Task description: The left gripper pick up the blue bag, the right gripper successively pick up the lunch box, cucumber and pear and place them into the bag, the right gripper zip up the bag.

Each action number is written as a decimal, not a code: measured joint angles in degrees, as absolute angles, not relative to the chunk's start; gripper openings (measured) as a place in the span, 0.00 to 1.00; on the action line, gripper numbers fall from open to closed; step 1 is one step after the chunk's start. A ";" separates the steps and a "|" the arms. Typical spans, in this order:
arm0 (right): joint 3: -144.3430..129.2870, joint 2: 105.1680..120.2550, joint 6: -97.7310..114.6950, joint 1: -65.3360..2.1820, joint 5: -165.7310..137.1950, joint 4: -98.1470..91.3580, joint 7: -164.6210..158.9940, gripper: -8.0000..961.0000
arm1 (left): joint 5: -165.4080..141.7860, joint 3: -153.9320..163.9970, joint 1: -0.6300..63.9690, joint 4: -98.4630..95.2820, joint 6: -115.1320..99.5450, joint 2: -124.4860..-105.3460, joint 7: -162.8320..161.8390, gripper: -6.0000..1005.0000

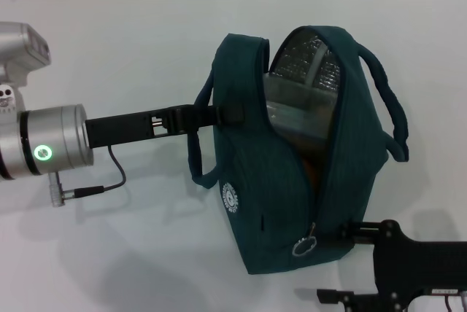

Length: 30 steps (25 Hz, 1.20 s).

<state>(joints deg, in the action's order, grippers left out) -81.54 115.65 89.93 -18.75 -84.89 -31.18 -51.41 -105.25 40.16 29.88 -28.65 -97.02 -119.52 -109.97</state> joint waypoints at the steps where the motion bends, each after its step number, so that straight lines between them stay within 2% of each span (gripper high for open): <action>1: -81.46 115.65 89.84 -18.69 -84.53 -31.10 -51.41 0.71 | -105.24 40.16 29.87 -28.65 -97.02 -119.52 -109.97 0.07; 26: -84.13 115.66 88.04 -18.53 -79.38 -29.50 -51.50 0.71 | -105.20 40.16 29.46 -28.65 -97.30 -119.43 -109.95 0.08; 30: -84.17 115.66 88.13 -18.51 -79.29 -29.47 -51.65 0.61 | -105.20 40.16 29.44 -28.65 -97.39 -119.44 -109.95 0.08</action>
